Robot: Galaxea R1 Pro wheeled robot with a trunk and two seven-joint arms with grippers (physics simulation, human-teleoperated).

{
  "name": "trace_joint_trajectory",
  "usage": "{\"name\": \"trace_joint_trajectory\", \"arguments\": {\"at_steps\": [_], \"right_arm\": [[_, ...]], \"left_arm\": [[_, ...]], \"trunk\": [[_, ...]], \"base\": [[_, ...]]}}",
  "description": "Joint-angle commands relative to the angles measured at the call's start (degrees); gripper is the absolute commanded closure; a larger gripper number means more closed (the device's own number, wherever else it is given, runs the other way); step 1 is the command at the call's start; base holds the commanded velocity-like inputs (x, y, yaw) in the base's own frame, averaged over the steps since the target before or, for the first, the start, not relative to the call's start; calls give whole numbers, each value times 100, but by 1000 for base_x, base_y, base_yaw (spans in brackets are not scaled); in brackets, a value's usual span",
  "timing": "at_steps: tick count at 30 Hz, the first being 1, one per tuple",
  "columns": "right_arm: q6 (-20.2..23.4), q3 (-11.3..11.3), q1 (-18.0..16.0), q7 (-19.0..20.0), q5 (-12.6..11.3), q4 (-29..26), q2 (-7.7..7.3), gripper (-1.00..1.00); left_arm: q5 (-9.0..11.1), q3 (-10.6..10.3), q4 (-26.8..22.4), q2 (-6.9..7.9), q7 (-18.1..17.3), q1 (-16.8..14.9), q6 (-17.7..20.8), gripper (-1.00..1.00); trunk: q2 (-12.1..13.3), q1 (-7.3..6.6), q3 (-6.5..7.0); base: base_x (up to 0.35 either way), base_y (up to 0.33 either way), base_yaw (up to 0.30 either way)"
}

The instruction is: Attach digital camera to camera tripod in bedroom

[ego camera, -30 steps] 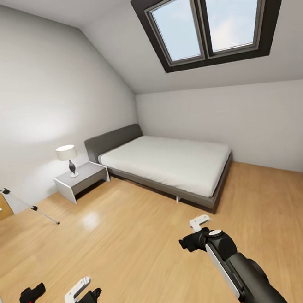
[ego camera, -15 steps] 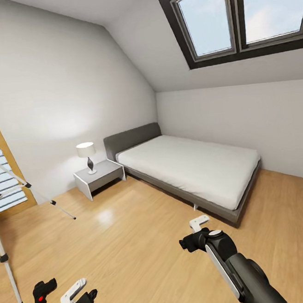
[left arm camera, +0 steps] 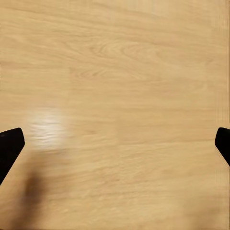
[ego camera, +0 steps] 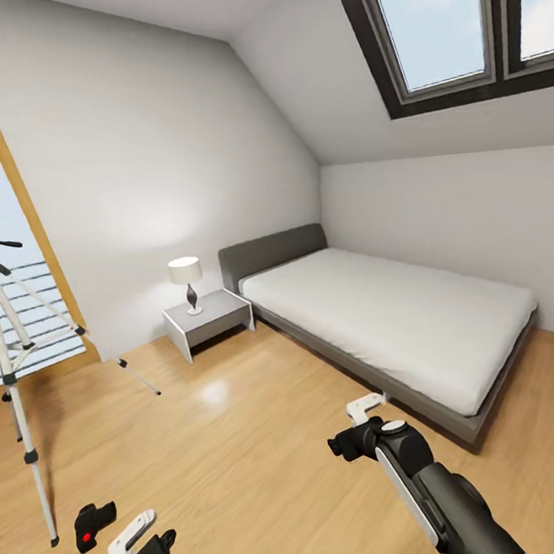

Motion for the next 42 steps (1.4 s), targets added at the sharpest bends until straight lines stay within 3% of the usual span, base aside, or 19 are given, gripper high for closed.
{"name": "trace_joint_trajectory", "arguments": {"at_steps": [1,42], "right_arm": [[26,-2,-3,14,-2,-6,0,-100],[27,-2,-6,17,-4,-6,5,-100]], "left_arm": [[61,9,-11,-5,40,-4,31,-100],[63,59,-11,-12,49,-4,31,-100]], "trunk": [[-3,3,-7],[-3,3,-7]], "base": [[265,-221,269],[265,-222,274]]}}
